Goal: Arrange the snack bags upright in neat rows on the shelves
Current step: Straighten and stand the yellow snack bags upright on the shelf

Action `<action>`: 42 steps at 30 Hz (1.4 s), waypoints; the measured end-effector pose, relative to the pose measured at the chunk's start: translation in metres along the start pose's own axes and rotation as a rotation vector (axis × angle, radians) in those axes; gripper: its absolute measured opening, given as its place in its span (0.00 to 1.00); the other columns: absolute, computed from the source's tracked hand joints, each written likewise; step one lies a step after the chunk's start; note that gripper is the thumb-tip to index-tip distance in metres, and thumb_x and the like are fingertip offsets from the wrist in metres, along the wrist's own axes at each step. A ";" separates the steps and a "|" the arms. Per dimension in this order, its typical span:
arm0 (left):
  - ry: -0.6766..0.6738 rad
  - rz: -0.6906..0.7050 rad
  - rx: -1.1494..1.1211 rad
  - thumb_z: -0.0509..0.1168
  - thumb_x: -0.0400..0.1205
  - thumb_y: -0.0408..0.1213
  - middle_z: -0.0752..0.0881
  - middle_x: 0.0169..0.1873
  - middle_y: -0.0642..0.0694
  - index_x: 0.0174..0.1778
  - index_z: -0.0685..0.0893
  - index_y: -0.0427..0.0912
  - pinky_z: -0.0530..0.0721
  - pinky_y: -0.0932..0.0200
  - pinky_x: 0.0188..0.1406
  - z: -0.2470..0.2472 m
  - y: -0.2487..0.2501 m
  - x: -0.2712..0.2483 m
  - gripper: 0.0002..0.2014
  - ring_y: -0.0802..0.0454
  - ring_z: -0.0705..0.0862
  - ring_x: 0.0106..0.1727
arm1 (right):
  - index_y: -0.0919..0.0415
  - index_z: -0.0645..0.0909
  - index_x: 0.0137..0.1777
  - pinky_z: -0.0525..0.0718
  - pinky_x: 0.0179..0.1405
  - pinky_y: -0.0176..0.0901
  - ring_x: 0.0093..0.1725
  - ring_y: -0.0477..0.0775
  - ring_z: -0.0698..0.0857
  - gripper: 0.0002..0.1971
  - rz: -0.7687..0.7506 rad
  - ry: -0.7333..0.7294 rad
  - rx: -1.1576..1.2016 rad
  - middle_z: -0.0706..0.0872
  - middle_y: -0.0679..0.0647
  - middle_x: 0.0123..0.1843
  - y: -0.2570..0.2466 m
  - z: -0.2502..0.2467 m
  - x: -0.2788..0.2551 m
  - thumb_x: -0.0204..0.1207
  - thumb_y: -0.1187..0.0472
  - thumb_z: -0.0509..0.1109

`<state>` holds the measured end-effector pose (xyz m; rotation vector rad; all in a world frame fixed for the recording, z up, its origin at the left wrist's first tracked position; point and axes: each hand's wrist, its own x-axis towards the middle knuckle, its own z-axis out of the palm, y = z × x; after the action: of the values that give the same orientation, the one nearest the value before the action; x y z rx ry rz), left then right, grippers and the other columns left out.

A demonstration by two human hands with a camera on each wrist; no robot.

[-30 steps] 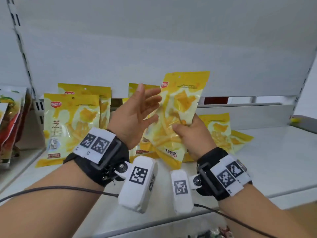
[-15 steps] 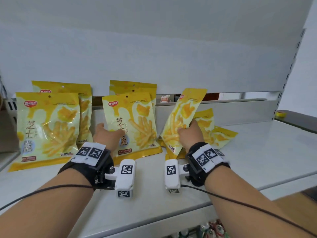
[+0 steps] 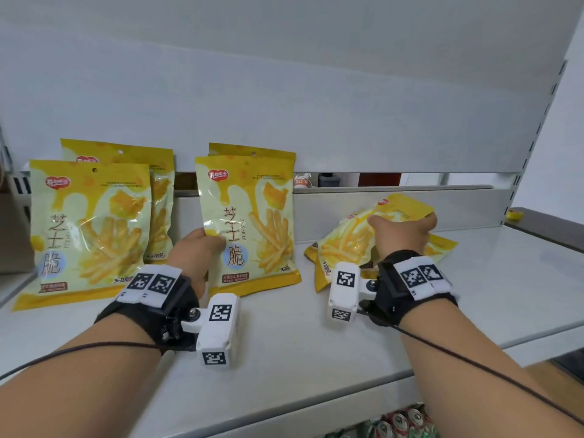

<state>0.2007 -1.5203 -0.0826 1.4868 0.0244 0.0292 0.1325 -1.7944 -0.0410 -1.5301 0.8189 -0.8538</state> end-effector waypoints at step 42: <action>-0.135 0.112 -0.367 0.66 0.80 0.42 0.89 0.55 0.39 0.67 0.79 0.44 0.88 0.41 0.51 -0.039 -0.008 0.015 0.18 0.39 0.89 0.54 | 0.56 0.87 0.41 0.82 0.59 0.67 0.52 0.63 0.87 0.11 -0.115 -0.787 0.378 0.90 0.60 0.46 0.026 0.109 -0.065 0.80 0.65 0.65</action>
<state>0.2142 -1.4813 -0.0940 1.1194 -0.1657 0.0226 0.1943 -1.6876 -0.0823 -1.4083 -0.0078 -0.3850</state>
